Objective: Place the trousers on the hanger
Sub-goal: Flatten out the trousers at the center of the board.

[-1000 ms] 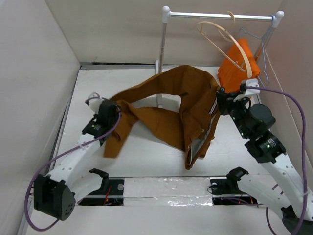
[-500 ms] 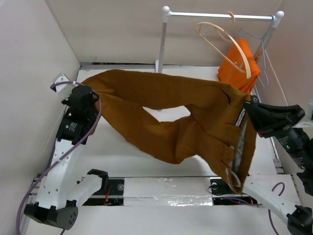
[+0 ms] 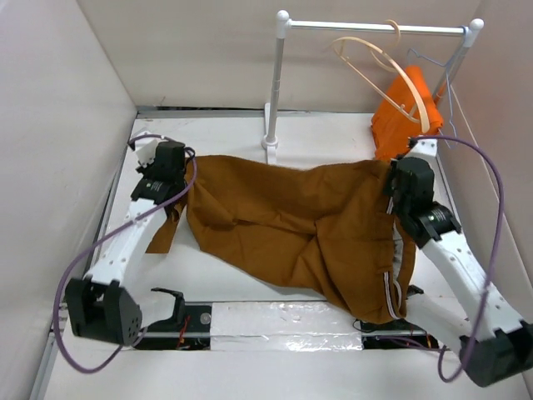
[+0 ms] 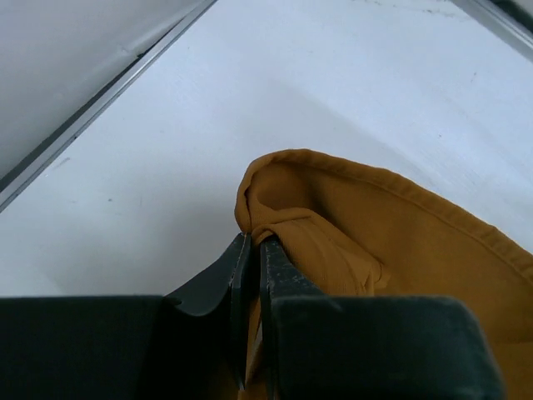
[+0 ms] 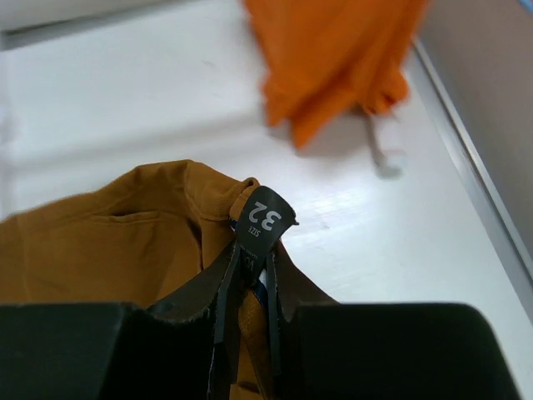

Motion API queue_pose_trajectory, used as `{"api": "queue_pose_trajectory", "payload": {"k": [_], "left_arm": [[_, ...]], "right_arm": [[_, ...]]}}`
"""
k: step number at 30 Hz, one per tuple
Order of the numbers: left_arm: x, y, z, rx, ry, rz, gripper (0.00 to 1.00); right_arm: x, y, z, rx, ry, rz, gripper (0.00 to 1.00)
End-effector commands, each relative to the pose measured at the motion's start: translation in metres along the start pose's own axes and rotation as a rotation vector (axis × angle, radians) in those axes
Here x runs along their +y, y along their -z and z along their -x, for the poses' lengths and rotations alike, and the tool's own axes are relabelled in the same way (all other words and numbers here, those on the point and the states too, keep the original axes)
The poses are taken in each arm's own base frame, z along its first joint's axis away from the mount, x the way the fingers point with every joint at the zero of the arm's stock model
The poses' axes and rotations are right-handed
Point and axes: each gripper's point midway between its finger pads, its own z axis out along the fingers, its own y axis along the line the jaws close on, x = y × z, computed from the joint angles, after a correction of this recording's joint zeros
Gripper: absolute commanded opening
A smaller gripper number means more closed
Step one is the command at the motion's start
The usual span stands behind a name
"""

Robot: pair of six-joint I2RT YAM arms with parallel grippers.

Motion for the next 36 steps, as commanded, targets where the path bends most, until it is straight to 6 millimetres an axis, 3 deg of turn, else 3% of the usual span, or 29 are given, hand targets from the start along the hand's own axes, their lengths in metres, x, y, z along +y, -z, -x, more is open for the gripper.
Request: {"api": "queue_pose_trajectory", "payload": {"k": [1, 2, 3, 4, 5, 6, 8, 11, 12, 15, 16, 17, 19, 20, 21, 22, 23, 24, 27, 28, 32, 34, 36], "left_arm": [[-0.026, -0.013, 0.036, -0.082, 0.043, -0.024, 0.01], [-0.029, -0.019, 0.035, -0.076, 0.012, -0.012, 0.11], [-0.036, -0.022, 0.044, -0.087, 0.008, -0.013, 0.18], [-0.044, -0.035, 0.033, -0.055, -0.031, -0.002, 0.26], [-0.050, -0.041, 0.030, -0.038, -0.056, -0.009, 0.48], [-0.057, -0.043, 0.034, -0.033, -0.076, -0.022, 0.59], [-0.066, -0.056, 0.021, 0.015, -0.122, -0.014, 0.74], [-0.060, -0.058, 0.024, 0.005, -0.143, 0.027, 0.80], [-0.053, -0.062, 0.024, -0.004, -0.135, 0.043, 0.80], [-0.045, -0.059, 0.020, 0.004, -0.085, 0.016, 0.79], [-0.040, -0.060, 0.017, 0.014, -0.070, 0.023, 0.79], [-0.039, -0.060, 0.013, 0.019, -0.050, 0.025, 0.79], [-0.023, -0.069, -0.002, 0.058, -0.039, 0.065, 0.78], [-0.019, -0.074, -0.009, 0.081, -0.018, 0.080, 0.77], [-0.013, -0.077, -0.015, 0.104, -0.009, 0.094, 0.77], [-0.006, -0.084, -0.018, 0.133, 0.021, 0.103, 0.76], [-0.002, -0.089, -0.023, 0.158, 0.038, 0.113, 0.74], [0.001, -0.092, -0.026, 0.174, 0.074, 0.109, 0.73], [-0.005, -0.097, -0.032, 0.196, 0.155, 0.051, 0.73], [-0.011, -0.096, -0.029, 0.188, 0.169, 0.011, 0.73], [-0.051, -0.074, -0.007, 0.125, 0.213, -0.179, 0.72], [-0.062, -0.074, -0.017, 0.172, 0.248, -0.201, 0.72], [-0.053, -0.083, -0.032, 0.224, 0.245, -0.132, 0.72]], "right_arm": [[-0.045, -0.028, 0.032, -0.170, -0.217, -0.159, 0.00], [-0.049, -0.037, 0.027, -0.159, -0.238, -0.155, 0.00], [-0.072, -0.046, 0.020, -0.150, -0.258, -0.216, 0.00], [-0.077, -0.057, 0.018, -0.152, -0.271, -0.229, 0.00], [-0.081, -0.065, 0.014, -0.134, -0.282, -0.221, 0.00], [-0.095, -0.070, 0.011, -0.127, -0.315, -0.257, 0.00], [-0.098, -0.086, 0.002, -0.092, -0.342, -0.244, 0.00], [-0.086, -0.104, 0.005, -0.068, -0.342, -0.134, 0.49], [-0.080, -0.105, 0.007, -0.054, -0.339, -0.106, 0.77], [-0.040, -0.094, 0.017, -0.050, -0.313, 0.058, 0.92], [-0.026, -0.087, 0.028, -0.094, -0.309, 0.112, 0.93], [-0.006, -0.079, 0.023, -0.085, -0.296, 0.183, 0.91], [0.019, -0.052, 0.035, -0.138, -0.286, 0.299, 0.68], [0.034, -0.041, 0.033, -0.143, -0.277, 0.367, 0.52], [0.057, -0.028, 0.018, -0.118, -0.264, 0.442, 0.11], [0.070, -0.009, 0.024, -0.158, -0.261, 0.507, 0.00], [0.083, 0.001, 0.019, -0.156, -0.249, 0.564, 0.00], [0.109, 0.017, 0.001, -0.125, -0.220, 0.653, 0.00], [0.140, 0.042, -0.014, -0.117, -0.127, 0.760, 0.00], [0.159, 0.058, -0.026, -0.084, -0.082, 0.822, 0.00], [0.182, 0.068, -0.057, -0.043, 0.029, 0.839, 0.00], [0.193, 0.067, -0.069, -0.038, 0.048, 0.869, 0.06], [0.214, 0.078, -0.087, 0.014, 0.093, 0.972, 0.17]]}}
